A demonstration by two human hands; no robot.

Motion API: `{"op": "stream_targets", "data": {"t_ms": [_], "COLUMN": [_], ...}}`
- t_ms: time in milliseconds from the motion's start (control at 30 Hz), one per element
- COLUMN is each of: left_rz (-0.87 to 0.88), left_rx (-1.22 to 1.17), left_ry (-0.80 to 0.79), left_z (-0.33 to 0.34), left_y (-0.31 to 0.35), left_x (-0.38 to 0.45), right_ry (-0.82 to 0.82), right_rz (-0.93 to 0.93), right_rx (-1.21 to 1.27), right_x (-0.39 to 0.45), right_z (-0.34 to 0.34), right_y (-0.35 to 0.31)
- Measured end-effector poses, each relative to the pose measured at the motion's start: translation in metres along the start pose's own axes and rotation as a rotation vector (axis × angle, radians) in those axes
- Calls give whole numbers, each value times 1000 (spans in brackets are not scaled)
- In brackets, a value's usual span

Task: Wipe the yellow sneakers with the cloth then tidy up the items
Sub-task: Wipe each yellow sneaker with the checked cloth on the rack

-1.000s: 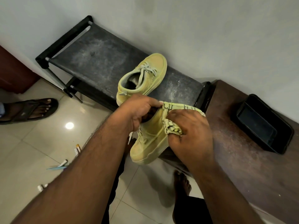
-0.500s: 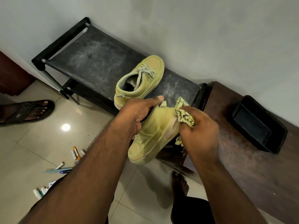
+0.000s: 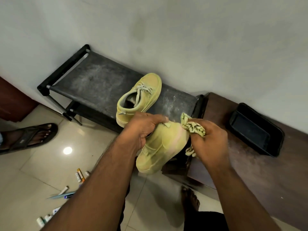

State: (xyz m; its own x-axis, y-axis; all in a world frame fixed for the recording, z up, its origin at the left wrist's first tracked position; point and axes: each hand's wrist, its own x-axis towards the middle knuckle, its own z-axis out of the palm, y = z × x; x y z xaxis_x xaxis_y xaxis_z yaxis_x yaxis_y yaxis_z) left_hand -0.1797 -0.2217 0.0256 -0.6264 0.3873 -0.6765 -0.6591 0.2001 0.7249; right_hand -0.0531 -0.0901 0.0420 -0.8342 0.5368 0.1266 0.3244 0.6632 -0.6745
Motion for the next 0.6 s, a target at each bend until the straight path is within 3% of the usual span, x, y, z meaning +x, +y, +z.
{"op": "stream_targets", "data": {"t_ms": [100,233,300,467,600], "left_rz": [117,285,352,467,547], "left_rx": [241,450,501,745,763], "left_ry": [-138,-403,-450,-507,-535], "left_z": [0,-12,-16,-18,-19], "left_y": [-3,-9,-7,2,18], "left_x": [-16,-51,-74,-123,-163], "right_ry": [-158,-332,-399,-147,-62], "right_rz": [-136,182,215,92,70], "right_rx": [38,35,40,400,234], "right_x": [-7,-14,-27,-79,-102], "right_z": [-17,-27,-38,-71,-63], "right_y": [-14,-14,-15,-60,-60]}}
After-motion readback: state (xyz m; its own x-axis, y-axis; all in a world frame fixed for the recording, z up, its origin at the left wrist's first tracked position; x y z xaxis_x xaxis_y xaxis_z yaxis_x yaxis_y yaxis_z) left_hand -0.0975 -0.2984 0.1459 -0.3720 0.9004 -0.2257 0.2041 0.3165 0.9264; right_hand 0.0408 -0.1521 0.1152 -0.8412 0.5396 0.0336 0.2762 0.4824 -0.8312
